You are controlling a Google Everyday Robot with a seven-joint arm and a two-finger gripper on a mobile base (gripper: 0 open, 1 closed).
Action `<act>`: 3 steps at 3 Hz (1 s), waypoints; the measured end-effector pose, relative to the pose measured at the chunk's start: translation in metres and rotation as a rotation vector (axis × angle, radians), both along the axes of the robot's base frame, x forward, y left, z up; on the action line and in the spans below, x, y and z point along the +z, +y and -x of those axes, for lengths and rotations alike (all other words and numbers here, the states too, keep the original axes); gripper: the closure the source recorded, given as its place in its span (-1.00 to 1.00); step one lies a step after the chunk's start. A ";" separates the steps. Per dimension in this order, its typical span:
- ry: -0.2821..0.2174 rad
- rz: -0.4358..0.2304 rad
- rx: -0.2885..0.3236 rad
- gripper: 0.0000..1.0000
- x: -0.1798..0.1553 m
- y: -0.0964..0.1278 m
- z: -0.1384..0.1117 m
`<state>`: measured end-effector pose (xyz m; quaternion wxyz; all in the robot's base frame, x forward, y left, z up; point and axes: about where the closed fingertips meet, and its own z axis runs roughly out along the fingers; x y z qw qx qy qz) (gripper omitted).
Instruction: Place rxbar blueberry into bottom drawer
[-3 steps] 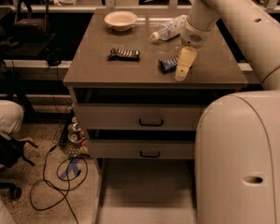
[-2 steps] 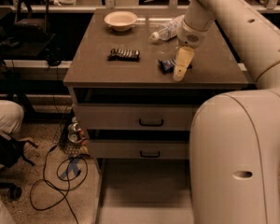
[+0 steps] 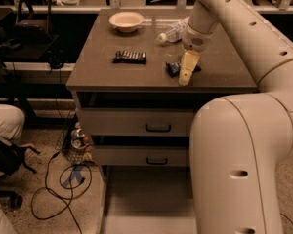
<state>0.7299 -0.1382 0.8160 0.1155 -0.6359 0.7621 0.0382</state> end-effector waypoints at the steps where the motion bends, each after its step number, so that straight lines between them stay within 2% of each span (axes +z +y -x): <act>1: 0.006 -0.002 -0.004 -0.65 -0.004 0.001 -0.003; 3: 0.008 -0.006 -0.007 0.28 0.001 0.002 -0.005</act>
Offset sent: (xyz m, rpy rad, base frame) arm 0.0000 -0.0040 0.0056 -0.0030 0.0379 -0.0091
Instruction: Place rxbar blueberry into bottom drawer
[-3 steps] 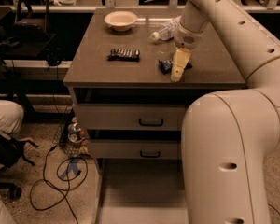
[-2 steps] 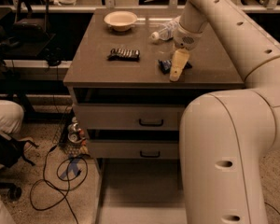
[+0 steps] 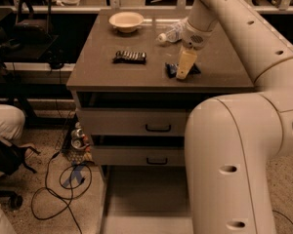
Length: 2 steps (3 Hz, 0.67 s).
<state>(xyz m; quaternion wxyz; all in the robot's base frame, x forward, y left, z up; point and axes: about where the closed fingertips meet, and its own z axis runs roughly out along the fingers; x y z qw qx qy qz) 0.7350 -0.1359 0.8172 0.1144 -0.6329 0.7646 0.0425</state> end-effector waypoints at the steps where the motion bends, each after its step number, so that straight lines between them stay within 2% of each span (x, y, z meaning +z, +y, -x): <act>1: 0.000 0.000 0.000 0.72 0.006 0.000 0.000; 2: -0.034 -0.019 0.011 1.00 0.021 -0.002 0.003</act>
Offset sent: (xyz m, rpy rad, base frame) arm -0.0286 -0.0102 0.0559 0.0430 -0.0592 0.0380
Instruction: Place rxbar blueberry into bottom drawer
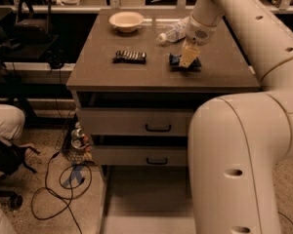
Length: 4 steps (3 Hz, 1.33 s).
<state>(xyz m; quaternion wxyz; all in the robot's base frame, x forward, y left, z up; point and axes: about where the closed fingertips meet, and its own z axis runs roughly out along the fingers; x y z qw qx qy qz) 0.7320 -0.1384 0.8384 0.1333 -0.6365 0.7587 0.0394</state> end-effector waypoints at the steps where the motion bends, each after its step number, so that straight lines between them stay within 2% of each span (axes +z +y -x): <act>1: -0.060 -0.038 0.014 1.00 0.031 -0.007 0.014; 2: -0.097 -0.103 0.013 1.00 0.060 -0.021 0.054; 3: -0.090 -0.195 -0.039 1.00 0.074 -0.033 0.110; 4: -0.021 -0.282 -0.137 1.00 0.057 -0.047 0.168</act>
Offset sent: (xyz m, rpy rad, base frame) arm -0.1422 -0.0400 0.0813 0.1775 -0.1072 0.0099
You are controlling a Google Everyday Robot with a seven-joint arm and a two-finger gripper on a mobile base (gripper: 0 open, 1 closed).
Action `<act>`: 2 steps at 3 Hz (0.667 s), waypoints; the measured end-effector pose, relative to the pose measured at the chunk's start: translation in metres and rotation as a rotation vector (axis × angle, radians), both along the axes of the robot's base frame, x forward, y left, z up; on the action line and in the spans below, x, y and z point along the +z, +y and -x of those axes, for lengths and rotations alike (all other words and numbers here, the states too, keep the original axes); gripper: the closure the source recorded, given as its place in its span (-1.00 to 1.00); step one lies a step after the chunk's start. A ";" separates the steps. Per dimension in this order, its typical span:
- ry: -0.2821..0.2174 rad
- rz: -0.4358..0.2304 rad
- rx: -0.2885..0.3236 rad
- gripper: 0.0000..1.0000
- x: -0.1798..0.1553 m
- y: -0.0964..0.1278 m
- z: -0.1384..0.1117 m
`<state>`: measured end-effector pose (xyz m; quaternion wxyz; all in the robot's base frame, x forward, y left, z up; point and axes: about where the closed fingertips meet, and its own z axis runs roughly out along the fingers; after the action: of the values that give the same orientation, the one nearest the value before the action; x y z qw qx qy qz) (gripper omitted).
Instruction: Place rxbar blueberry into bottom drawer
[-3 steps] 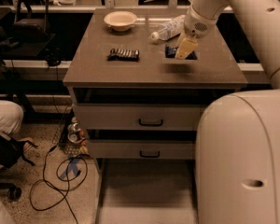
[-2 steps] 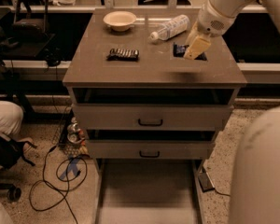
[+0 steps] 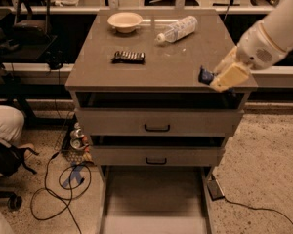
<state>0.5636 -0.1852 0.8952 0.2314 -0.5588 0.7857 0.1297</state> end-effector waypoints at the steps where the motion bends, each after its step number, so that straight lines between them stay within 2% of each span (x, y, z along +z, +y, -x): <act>1: 0.216 -0.053 -0.050 1.00 -0.074 -0.010 0.067; 2: 0.232 -0.048 -0.044 1.00 -0.081 -0.008 0.070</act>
Offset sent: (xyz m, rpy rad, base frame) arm -0.0529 -0.0078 -0.0565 0.0512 0.1694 -0.0441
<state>0.4932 -0.1932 0.8144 0.1551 -0.5168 0.8160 0.2073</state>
